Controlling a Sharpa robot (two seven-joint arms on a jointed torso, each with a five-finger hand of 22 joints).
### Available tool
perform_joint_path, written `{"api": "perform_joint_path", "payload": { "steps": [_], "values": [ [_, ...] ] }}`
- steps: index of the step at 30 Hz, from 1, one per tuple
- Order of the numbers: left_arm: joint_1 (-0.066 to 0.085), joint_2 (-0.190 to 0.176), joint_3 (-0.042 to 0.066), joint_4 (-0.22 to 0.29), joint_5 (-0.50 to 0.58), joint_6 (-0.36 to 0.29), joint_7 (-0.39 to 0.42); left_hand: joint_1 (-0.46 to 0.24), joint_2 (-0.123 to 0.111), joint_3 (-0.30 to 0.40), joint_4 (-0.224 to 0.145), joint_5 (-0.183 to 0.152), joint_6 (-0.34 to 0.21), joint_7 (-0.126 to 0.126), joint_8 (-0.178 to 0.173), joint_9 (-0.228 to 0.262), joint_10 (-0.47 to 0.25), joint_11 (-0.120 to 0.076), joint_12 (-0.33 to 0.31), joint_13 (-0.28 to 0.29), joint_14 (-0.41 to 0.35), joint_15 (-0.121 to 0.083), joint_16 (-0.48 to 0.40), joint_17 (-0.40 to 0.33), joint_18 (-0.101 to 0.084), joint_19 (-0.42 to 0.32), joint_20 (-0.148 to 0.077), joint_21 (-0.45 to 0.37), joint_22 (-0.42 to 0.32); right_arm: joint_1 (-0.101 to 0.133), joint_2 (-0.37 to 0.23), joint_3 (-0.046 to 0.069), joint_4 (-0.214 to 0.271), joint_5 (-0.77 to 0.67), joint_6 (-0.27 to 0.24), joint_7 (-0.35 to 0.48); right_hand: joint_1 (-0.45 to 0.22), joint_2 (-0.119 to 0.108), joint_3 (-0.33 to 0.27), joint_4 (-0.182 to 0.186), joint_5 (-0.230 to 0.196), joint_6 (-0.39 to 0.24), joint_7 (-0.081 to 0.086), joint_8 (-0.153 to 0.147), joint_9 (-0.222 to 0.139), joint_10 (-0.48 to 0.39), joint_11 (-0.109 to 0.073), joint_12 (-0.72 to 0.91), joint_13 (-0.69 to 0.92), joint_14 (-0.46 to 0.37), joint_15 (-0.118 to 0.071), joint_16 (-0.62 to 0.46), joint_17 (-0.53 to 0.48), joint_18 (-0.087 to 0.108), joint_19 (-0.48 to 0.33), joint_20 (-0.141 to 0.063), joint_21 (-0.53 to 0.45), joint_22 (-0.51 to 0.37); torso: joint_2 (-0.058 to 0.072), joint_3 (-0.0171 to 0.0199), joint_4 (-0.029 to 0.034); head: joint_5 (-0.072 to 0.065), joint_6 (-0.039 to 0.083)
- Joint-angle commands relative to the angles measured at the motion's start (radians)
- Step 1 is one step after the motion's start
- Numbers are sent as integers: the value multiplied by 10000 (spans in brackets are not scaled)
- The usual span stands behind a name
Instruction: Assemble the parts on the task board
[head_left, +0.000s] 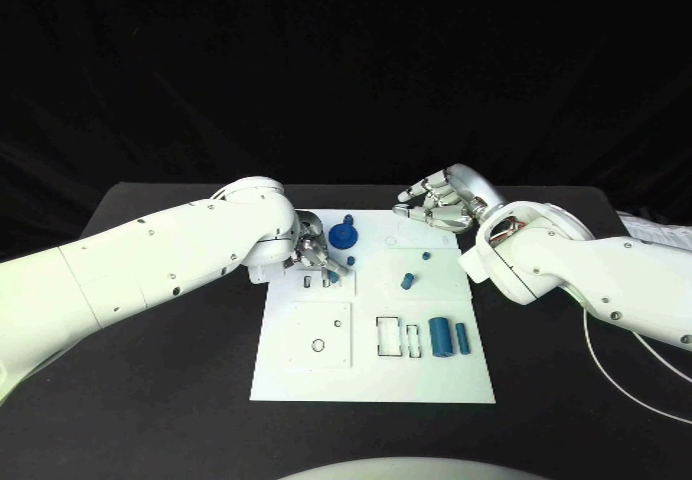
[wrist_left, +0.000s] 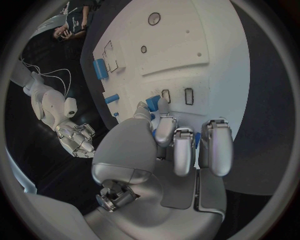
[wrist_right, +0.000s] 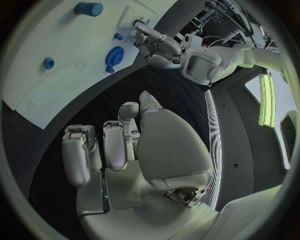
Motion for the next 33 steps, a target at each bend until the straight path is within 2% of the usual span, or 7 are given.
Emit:
{"api": "perform_joint_path", "payload": {
  "steps": [1,5,8,11,16,27,33],
  "values": [
    [-4,33,2,25,-61,24,-9,700,274,434,-315,181,-144,-20,-55,40,24,-99,-9,-47,1066,-109,30,2635,-73,123,-93,26,978,-10,9,-2,0,-14,147,42,-61,33,-25,-15,34,-68,-6,-48,10,-58,-13,-18,-8,507,52,-40,-9,51,292,-19,-43,1662,3,-4,-2,1,-5],
    [-7,23,3,43,-49,-158,0,1392,316,1079,-686,241,-299,-33,-199,50,-70,-124,-134,-125,1066,-145,30,2635,-59,86,-139,-15,929,-10,4,-4,-3,-12,161,40,-52,38,-24,-19,45,-70,-5,-50,12,-64,-13,-17,-1,506,52,-43,-11,52,288,-18,-47,1657,1,-3,0,-5,-14],
    [-10,9,4,63,9,-379,18,1689,173,1849,-800,260,-401,53,-321,76,-193,-77,-343,-290,1066,-112,30,2635,-43,35,-141,-71,862,-10,2,-7,-10,-10,184,36,-52,38,-24,-19,45,-70,-5,-50,12,-64,-13,-17,-1,506,52,-43,-11,52,288,-18,-47,1657,0,-1,2,-5,-42],
    [-13,-10,6,94,136,-642,52,1293,-703,3897,-504,236,-376,141,-366,325,-192,-45,-514,-411,1066,-39,30,2635,-32,10,-63,-117,859,-11,7,-13,-20,-2,219,32,-51,38,-24,-19,46,-70,-5,-50,12,-64,-13,-16,0,506,53,-42,-11,52,288,-18,-47,1658,-1,1,-2,-1,-38],
    [-16,-100,8,150,402,-835,83,557,-1729,6325,-598,125,-403,130,-243,755,-135,-40,-554,-423,1066,-16,30,2635,-28,14,-43,-153,888,-14,18,-27,-43,11,279,24,-43,45,-22,-23,59,-75,-3,-54,14,-62,-12,0,18,507,53,-39,-5,52,290,-17,-46,1660,-3,11,-3,14,-28],
    [-34,-634,-8,776,372,-1381,89,-20,-2014,7194,-804,84,-405,116,-133,1022,-97,-2,-546,-405,1066,-30,30,2635,-30,22,-36,-170,914,-18,-120,-71,-30,21,417,-76,-60,43,-41,-11,79,-99,7,-69,16,-104,-1,-74,-25,495,59,-79,-60,65,251,-14,-77,1611,-11,30,47,-4,-36],
    [-236,-999,-14,1382,-373,-1883,166,-102,-2064,7304,-865,79,-392,104,-111,1067,-49,-12,-486,-343,1066,-36,30,2635,-49,71,-39,-121,995,-22,-135,-88,-40,-108,461,-40,-72,42,-51,-3,84,-109,11,-76,17,-104,4,-55,-3,495,62,-75,-53,67,244,-11,-83,1603,-9,22,64,10,-39]
  ]
}}
